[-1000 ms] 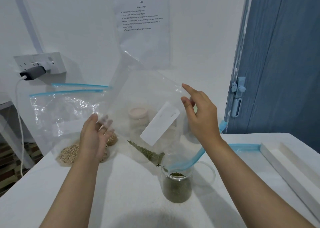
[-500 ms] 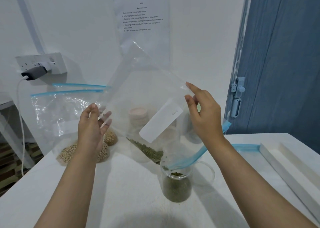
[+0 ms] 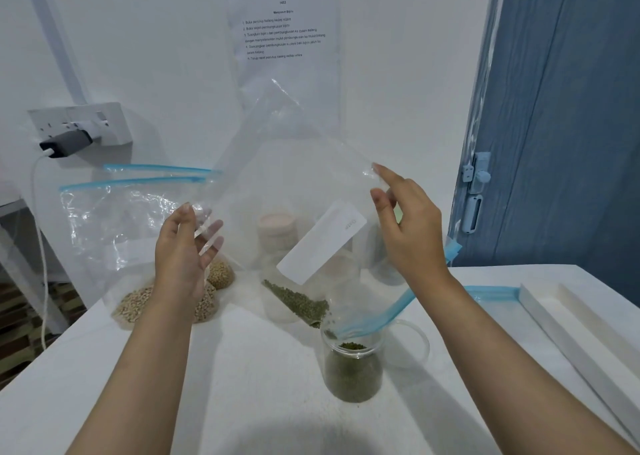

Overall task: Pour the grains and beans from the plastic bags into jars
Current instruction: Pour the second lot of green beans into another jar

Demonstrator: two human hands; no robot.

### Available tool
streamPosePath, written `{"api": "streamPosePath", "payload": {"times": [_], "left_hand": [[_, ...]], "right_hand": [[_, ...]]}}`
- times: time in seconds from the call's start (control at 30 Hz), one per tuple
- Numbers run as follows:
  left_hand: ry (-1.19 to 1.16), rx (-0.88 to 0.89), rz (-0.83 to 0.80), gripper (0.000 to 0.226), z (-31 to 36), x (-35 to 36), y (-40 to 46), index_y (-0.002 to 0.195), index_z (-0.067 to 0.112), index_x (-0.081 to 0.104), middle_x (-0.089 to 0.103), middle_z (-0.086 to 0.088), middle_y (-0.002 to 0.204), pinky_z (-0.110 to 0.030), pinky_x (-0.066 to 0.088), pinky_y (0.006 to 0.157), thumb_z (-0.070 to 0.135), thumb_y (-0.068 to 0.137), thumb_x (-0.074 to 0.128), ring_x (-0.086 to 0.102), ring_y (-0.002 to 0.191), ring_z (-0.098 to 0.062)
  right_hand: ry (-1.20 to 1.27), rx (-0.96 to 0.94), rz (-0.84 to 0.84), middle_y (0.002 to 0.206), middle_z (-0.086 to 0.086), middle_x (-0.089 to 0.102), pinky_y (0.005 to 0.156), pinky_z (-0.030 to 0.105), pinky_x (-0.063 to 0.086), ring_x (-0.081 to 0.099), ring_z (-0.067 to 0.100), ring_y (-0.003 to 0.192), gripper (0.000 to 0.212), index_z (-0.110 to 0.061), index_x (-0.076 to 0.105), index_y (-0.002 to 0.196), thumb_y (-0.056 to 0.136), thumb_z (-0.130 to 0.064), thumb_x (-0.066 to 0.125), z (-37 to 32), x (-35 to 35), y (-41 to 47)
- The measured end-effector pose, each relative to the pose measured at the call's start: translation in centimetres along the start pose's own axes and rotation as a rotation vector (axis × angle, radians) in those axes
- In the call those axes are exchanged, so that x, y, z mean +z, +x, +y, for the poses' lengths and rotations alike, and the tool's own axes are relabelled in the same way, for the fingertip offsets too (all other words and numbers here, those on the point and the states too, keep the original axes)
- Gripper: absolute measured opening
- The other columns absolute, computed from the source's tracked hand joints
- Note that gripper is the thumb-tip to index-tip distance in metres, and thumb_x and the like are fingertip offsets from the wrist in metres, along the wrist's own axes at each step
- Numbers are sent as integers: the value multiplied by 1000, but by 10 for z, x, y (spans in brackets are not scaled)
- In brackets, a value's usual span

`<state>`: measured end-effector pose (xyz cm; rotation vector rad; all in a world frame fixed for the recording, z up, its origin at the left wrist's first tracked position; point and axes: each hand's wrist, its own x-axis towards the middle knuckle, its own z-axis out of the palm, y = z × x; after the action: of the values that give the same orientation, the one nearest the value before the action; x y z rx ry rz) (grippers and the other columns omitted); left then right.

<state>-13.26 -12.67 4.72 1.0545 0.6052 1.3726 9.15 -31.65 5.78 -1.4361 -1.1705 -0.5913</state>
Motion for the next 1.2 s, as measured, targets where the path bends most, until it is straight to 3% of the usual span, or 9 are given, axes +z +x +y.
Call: {"api": "streamPosePath", "payload": {"times": [0.3, 0.47, 0.7, 0.93, 1.2], "left_hand": [[4, -14, 8, 21, -2, 2, -1, 119, 25, 53, 64, -4, 129, -39, 53, 97, 38, 102, 51, 69, 105, -19], [29, 19, -17, 14, 0, 5, -3, 111, 32, 58, 65, 0, 121, -35, 53, 92, 39, 103, 48, 69, 104, -18], [55, 43, -20, 16, 1, 6, -4, 105, 31, 62, 60, -2, 121, -35, 53, 91, 33, 105, 46, 69, 103, -18], [53, 61, -30, 16, 8, 14, -5, 106, 30, 63, 60, -2, 120, -32, 55, 88, 34, 105, 47, 71, 99, -16], [58, 62, -33, 16, 11, 19, -5, 105, 31, 62, 61, -1, 121, -32, 55, 87, 34, 105, 47, 71, 97, -15]], "right_hand": [[4, 17, 5, 86, -3, 56, 80, 16, 41, 50, 6, 83, 37, -20, 56, 139, 104, -27, 50, 1, -1, -1], [16, 20, 8, 87, -1, 59, 80, 11, 39, 50, 6, 83, 36, -22, 56, 140, 104, -25, 50, 1, -3, -2], [37, 35, 17, 94, 4, 65, 80, 20, 45, 54, 9, 84, 35, -22, 58, 138, 104, -25, 50, 1, -4, -4], [39, 27, 41, 89, 5, 64, 77, 6, 37, 51, 7, 82, 34, -18, 60, 136, 104, -22, 51, -1, -10, -3], [47, 44, 47, 92, 7, 65, 79, 10, 39, 51, 8, 82, 35, -20, 57, 139, 104, -22, 52, 0, -13, -4]]}}
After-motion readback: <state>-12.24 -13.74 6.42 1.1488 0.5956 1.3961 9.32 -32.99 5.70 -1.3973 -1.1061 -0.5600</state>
